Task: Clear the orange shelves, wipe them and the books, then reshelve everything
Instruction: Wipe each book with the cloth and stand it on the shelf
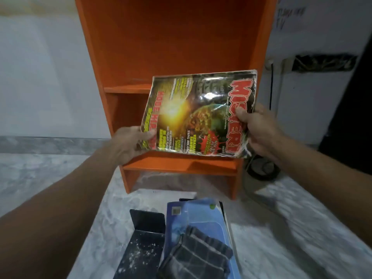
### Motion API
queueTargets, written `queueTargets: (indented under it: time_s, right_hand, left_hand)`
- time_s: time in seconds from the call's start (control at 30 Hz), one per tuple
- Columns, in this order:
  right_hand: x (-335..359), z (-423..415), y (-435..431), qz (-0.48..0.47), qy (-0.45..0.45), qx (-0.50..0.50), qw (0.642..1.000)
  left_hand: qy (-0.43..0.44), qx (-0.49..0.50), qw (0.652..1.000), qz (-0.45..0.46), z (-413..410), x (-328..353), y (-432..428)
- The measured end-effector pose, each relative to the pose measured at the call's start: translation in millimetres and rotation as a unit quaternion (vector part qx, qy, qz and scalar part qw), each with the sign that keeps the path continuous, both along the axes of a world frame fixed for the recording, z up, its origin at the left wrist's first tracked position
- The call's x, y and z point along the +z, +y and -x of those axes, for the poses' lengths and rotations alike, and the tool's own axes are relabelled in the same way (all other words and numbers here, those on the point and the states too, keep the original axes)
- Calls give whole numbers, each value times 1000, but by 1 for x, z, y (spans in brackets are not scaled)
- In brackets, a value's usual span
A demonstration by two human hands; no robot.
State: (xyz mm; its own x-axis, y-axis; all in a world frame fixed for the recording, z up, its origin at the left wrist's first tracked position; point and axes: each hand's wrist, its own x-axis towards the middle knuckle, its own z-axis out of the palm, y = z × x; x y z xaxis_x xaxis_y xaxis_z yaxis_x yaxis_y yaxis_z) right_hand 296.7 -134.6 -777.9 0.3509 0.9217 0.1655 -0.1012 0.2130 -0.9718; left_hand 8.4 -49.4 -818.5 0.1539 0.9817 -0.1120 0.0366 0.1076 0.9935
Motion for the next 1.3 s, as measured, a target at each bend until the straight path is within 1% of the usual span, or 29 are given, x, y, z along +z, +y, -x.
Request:
queueTargets:
  time_s: [0.03, 0.07, 0.1, 0.17, 0.2, 0.27, 0.33, 0.37, 0.4, 0.47, 0.5, 0.57, 0.6, 0.63, 0.67, 0.7, 0.73, 0.77, 0.8, 0.83, 0.87, 0.93, 1.0, 1.07, 1.1, 1.17, 1.3]
  right_hand:
    - [13, 2, -4, -4, -53, 10, 999]
    - [24, 5, -8, -6, -112, 17, 994]
    - [33, 9, -12, -10, -177, 21, 984]
    - [48, 20, -21, -20, -308, 33, 951]
    - [53, 26, -26, -22, -369, 43, 928]
    - [63, 37, -31, -27, -456, 69, 887]
    - [70, 45, -33, -44, -494, 94, 863]
    - [72, 48, -33, -53, -508, 96, 854]
    - [74, 49, -30, -64, -513, 87, 852]
    - [74, 48, -20, -86, -500, 47, 860]
    - [74, 46, -14, -104, -495, 4, 863]
    - [71, 44, -5, -150, -507, -127, 839]
    - [67, 43, 0, -165, -494, -180, 834]
    - [63, 44, 1, -158, -457, -198, 853]
    - [56, 42, 3, -128, -393, -169, 895]
    - [46, 41, 4, -87, -312, -106, 940]
    - [33, 41, 5, -40, -240, -24, 970]
    - [20, 43, 5, 20, -203, 46, 978]
    - [7, 47, 3, 74, -198, 94, 973]
    - [-3, 53, 2, 110, -209, 116, 965]
    - [-10, 61, 2, 119, -214, 111, 963]
    - [-8, 79, 6, 94, -184, 75, 976]
    - [14, 95, 13, 63, -111, 46, 991]
    - [44, 106, 28, 41, -45, 22, 998]
    - [59, 112, 36, 36, -35, 14, 999]
    - [87, 125, 53, 25, -52, -5, 998]
    - [131, 144, 88, 30, -164, -73, 983]
  left_hand:
    - [57, 4, 998, 8, 2, -3, -3]
    - [97, 13, 995, -1, 2, -5, -5]
    - [123, 35, 991, -30, -1, -6, -7]
    - [167, 78, 976, -113, -9, 1, -11]
    - [183, 74, 969, -151, -12, 5, -13]
    - [212, 9, 958, -194, -14, 12, -16]
    - [228, -106, 952, -175, -14, 14, -22]
    - [217, -146, 953, -154, -16, 11, -25]
    - [191, -165, 958, -138, -17, 8, -28]
    - [136, -139, 973, -128, -21, 4, -33]
    - [115, -111, 978, -132, -21, 4, -33]
    - [71, -64, 986, -137, -21, 6, -34]
    - [45, -43, 989, -136, -20, 7, -34]
    - [24, -21, 991, -132, -17, 8, -35]
    - [8, 2, 992, -128, -14, 8, -36]
    - [-2, 23, 992, -123, -10, 7, -35]
    - [-12, 35, 992, -119, -7, 8, -34]
    - [-23, 41, 992, -116, -3, 9, -33]
    - [-35, 44, 992, -114, 1, 10, -32]
    - [-42, 49, 992, -113, 5, 13, -30]
    - [-44, 55, 991, -112, 9, 15, -27]
    - [-47, 61, 991, -112, 18, 21, -21]
    - [-45, 53, 991, -118, 26, 31, -15]
    - [-1, 48, 990, -132, 32, 44, -9]
    - [26, 53, 988, -143, 37, 51, -5]
    - [63, 76, 981, -168, 49, 69, 5]
    - [126, 119, 961, -215, 74, 116, 27]
